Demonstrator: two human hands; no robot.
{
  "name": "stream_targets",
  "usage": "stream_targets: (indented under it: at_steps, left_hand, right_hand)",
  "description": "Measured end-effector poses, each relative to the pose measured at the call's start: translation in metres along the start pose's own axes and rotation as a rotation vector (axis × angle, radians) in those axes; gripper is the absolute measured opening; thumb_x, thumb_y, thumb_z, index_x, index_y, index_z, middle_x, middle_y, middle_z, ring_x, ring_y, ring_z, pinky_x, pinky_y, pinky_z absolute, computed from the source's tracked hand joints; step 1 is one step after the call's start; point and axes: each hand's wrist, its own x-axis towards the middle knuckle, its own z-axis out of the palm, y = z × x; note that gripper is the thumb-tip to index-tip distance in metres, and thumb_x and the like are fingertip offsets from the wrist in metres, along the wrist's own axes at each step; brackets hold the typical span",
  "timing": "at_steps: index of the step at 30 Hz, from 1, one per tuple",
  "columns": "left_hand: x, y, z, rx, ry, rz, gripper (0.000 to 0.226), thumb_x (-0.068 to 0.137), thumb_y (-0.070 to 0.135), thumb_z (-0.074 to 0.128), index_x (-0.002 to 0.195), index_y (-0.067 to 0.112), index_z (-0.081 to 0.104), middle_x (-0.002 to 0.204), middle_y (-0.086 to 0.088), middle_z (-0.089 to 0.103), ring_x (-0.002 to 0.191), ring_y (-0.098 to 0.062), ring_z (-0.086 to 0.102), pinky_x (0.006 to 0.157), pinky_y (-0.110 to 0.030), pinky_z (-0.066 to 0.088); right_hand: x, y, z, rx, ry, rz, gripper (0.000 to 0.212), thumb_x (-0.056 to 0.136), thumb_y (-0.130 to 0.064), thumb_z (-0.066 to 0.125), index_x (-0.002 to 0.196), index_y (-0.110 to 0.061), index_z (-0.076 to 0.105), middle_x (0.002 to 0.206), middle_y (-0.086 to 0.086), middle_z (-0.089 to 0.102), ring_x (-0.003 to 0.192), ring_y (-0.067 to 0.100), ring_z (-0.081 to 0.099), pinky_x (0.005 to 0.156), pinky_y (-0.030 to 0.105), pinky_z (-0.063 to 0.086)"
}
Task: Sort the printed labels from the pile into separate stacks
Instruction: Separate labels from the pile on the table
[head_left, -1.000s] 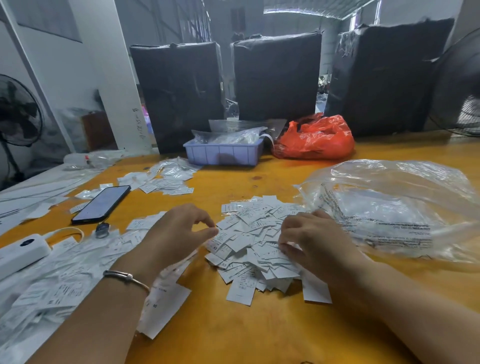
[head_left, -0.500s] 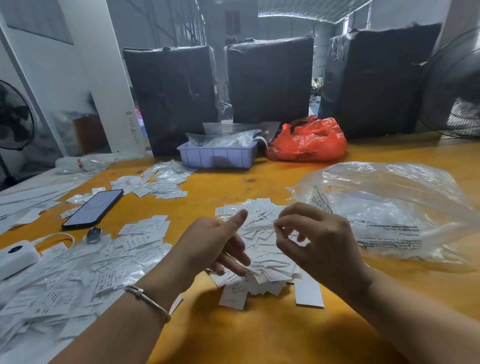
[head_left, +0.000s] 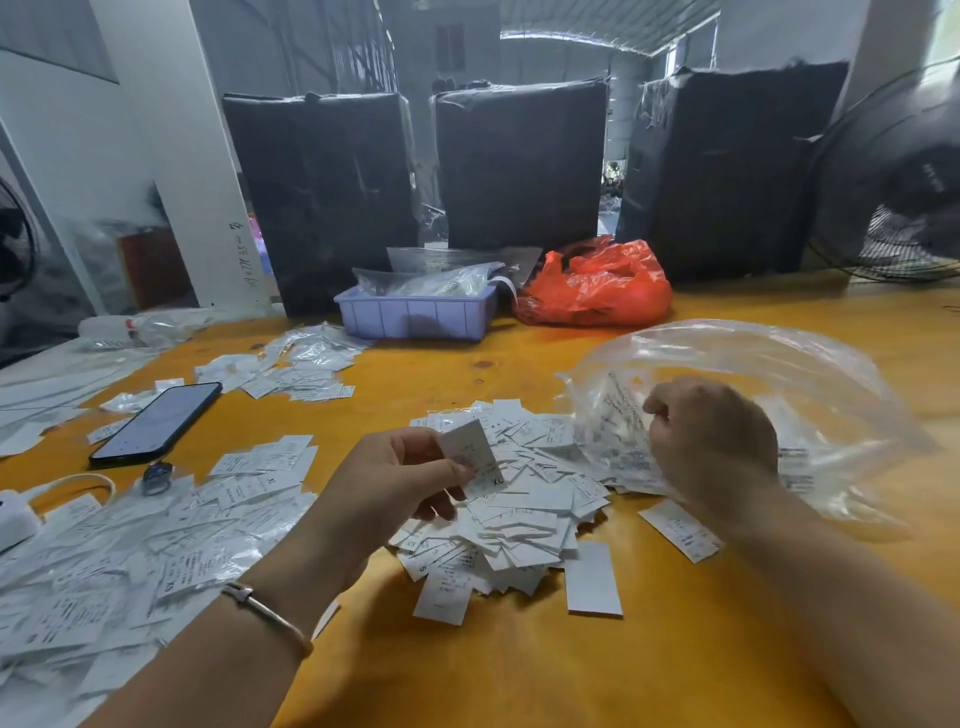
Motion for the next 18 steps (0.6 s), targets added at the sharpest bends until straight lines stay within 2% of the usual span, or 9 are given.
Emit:
stream_targets:
  at_steps: [2,5,10,14,16,18]
  left_hand:
    - [0.000,-0.001,0.000,0.021,-0.014,0.012,0.015,0.086,0.003,0.067,0.092,0.011,0.077,0.074,-0.013,0.070,0.054,-0.013,0.057,0.055,-0.021,0.045]
    - [-0.001,-0.001,0.001,0.032,-0.038,0.024,0.014,0.086,0.004,0.066,0.090,0.012,0.078,0.076,-0.014,0.071,0.055,-0.013,0.056,0.054,-0.019,0.046]
    - [-0.004,-0.002,0.003,0.049,-0.060,0.047,0.015,0.086,0.001,0.067,0.090,0.011,0.077,0.077,-0.018,0.070,0.053,-0.011,0.054,0.052,-0.018,0.045]
    - [-0.003,-0.002,0.004,0.051,-0.069,0.047,0.013,0.086,0.001,0.067,0.089,0.011,0.076,0.071,-0.010,0.068,0.053,-0.010,0.054,0.051,-0.017,0.044]
    - [-0.003,-0.002,0.004,0.052,-0.068,0.045,0.012,0.086,0.002,0.068,0.088,0.010,0.076,0.071,-0.010,0.069,0.053,-0.010,0.054,0.051,-0.017,0.045]
    - [-0.003,-0.002,0.004,0.057,-0.066,0.045,0.010,0.085,0.004,0.069,0.087,0.010,0.076,0.072,-0.011,0.069,0.054,-0.010,0.055,0.052,-0.017,0.045]
  right_hand:
    - [0.003,0.009,0.006,-0.101,-0.157,0.088,0.033,0.083,-0.004,0.050,0.110,-0.013,0.067,0.113,0.010,0.066,0.107,0.032,0.057,0.086,0.038,0.043]
    - [0.003,0.015,0.013,-0.265,-0.280,0.099,0.039,0.090,-0.011,0.045,0.127,-0.020,0.054,0.127,0.004,0.055,0.121,0.027,0.044,0.093,0.039,0.037]
    - [0.008,0.017,0.018,-0.342,-0.284,0.084,0.025,0.093,-0.017,0.050,0.114,-0.024,0.062,0.117,-0.002,0.059,0.114,0.022,0.049,0.093,0.037,0.034]
    - [0.009,0.017,0.020,-0.242,-0.259,0.094,0.025,0.087,-0.006,0.052,0.096,-0.023,0.068,0.103,-0.003,0.065,0.102,0.020,0.057,0.093,0.038,0.029]
    - [0.010,0.017,0.021,-0.230,-0.234,0.097,0.025,0.087,-0.007,0.052,0.103,-0.022,0.064,0.109,-0.001,0.063,0.107,0.021,0.053,0.092,0.038,0.028]
    - [0.010,0.019,0.022,-0.270,-0.235,0.129,0.027,0.089,-0.016,0.052,0.116,-0.020,0.057,0.119,0.004,0.055,0.117,0.025,0.045,0.091,0.038,0.029]
